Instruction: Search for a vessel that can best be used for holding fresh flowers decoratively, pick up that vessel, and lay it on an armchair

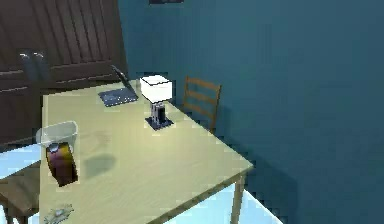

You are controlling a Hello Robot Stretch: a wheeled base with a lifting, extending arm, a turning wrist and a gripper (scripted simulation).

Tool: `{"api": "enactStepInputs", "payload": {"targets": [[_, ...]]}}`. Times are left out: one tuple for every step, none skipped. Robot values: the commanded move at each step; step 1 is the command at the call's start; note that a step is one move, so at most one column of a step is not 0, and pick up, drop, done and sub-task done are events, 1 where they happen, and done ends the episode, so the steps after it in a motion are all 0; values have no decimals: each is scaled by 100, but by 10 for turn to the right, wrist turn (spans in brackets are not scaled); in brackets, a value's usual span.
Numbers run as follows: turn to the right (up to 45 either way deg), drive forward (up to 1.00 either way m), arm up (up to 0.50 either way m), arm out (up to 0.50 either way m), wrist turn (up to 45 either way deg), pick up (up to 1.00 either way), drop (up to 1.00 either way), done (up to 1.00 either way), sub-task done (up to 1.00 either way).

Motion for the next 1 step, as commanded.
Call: {"api": "enactStepInputs", "payload": {"targets": [[-450,0,0,0,0,0,0,0,0]]}}
